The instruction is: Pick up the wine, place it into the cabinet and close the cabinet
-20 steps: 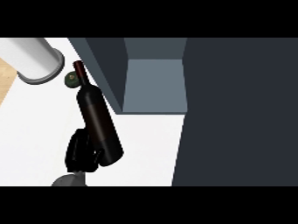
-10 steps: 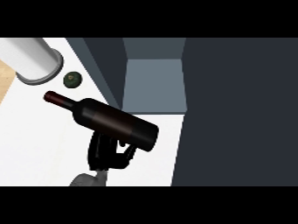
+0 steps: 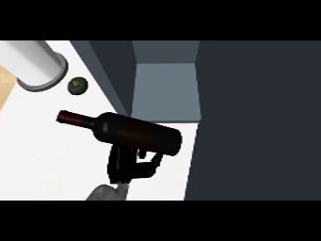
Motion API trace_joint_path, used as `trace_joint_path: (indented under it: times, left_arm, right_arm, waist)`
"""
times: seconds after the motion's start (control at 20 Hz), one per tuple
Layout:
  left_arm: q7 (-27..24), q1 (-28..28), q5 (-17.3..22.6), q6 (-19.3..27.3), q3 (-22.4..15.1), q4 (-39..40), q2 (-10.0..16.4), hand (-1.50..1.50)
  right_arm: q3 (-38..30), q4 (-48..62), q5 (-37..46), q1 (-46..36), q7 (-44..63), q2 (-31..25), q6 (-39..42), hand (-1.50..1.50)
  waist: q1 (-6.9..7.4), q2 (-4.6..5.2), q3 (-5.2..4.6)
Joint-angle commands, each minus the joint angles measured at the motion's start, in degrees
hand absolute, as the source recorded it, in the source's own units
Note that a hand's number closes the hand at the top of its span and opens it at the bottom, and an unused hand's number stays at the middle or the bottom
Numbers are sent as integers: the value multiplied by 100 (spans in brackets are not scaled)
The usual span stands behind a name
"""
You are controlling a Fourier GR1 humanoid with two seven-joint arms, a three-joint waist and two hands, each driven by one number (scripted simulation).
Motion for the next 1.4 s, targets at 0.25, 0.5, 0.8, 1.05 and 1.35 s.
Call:
trace_joint_path:
  times: [0.25, 0.5, 0.8, 1.05, 1.35]
  left_arm:
    - [-424, -741, 236, -394, 238, 1028, -1, 150]
    - [-688, -1640, 1057, -4, -166, 1655, -1, 150]
    - [-705, -2052, 1370, 303, -350, 1838, -1, 150]
    - [-934, -2414, 2149, 531, -601, 2064, -1, 150]
    - [-902, -3465, 2163, 15, 81, 3354, -1, 150]
  right_arm:
    - [-185, -468, -477, 139, 264, -51, 1, -150]
    - [-224, 150, -484, -418, 69, -49, 34, -150]
    - [-664, 410, -845, -145, -303, -203, 336, -150]
    - [-171, 33, -563, 733, -685, 85, 488, -150]
    - [-330, 277, -614, 252, -565, -87, 442, -150]
  waist:
    - [0, -1, 1]
    - [-28, 11, -1]
    - [-30, 8, 1]
    - [-95, 12, 1]
    - [-130, 37, -2]
